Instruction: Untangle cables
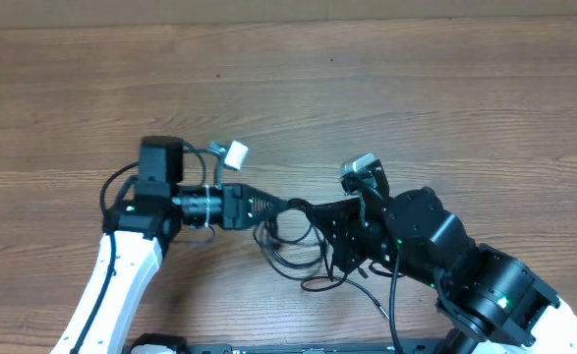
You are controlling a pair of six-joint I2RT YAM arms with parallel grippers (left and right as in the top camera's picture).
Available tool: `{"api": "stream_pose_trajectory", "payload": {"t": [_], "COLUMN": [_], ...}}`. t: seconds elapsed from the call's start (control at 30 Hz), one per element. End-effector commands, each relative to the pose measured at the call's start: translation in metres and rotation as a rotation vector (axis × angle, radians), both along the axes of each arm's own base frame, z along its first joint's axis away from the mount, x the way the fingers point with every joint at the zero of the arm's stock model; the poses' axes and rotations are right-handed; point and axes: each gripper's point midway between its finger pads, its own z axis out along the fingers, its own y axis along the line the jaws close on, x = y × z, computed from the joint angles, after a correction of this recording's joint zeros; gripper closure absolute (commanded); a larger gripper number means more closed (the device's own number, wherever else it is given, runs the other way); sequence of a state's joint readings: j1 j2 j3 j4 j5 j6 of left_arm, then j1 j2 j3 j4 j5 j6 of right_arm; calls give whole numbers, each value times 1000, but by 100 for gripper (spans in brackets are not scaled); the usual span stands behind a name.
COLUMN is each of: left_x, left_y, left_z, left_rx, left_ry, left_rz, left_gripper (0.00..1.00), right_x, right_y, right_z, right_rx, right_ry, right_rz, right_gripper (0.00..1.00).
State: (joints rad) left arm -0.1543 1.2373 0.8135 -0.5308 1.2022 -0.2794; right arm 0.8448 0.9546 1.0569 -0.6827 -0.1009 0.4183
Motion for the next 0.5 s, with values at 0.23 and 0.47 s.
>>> {"api": "stream_pose_trajectory", "payload": {"t": [0.23, 0.47], "left_x": [-13, -12], "left_y": [17, 23], "left_z": [-66, -72], "left_rx": [395, 440], "left_ry": [-11, -6], "left_rz": [25, 40], "left_gripper": [96, 96], "right_x": [3, 7], "right_y": [4, 8], "right_z": [28, 46], "right_rx": [75, 135], "right_ry": [-59, -112], "right_rz": [0, 0], "right_gripper": [96, 96]}}
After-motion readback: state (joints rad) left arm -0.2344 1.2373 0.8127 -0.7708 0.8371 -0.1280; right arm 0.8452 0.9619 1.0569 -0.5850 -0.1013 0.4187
